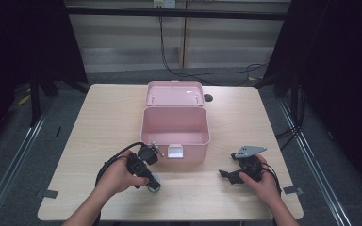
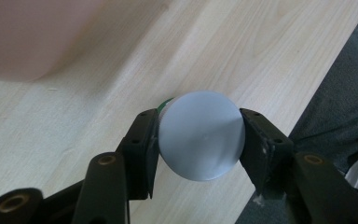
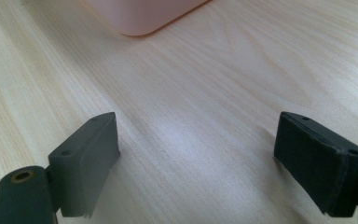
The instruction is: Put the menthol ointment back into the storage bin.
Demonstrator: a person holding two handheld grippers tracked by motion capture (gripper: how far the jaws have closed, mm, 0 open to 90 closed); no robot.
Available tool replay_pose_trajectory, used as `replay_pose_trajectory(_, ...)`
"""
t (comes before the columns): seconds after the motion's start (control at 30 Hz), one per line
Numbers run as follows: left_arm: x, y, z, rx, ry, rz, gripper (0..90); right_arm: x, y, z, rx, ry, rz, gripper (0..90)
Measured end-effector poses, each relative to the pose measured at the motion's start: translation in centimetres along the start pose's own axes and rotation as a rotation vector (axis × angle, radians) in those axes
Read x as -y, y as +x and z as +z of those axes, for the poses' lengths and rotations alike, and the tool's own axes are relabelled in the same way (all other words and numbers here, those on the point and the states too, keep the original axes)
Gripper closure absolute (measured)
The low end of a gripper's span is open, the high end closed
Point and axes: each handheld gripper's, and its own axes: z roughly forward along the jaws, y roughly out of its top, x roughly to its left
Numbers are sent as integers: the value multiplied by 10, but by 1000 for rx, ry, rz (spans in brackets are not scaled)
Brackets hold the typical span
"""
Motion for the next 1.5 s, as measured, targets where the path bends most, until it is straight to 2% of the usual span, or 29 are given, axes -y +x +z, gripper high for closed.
replay_pose_trajectory(0.13,-1,1,-7,9,0,-6,500,0,0,0,0,0,0,132)
replay_pose_trajectory(0.53,-5,2,-36,-23,8,-9,500,0,0,0,0,0,0,132)
replay_pose_trajectory(0.7,-8,2,-48,-22,12,-7,500,0,0,0,0,0,0,133)
replay_pose_trajectory(1.5,-20,8,-91,-30,10,-36,500,0,0,0,0,-1,2,132)
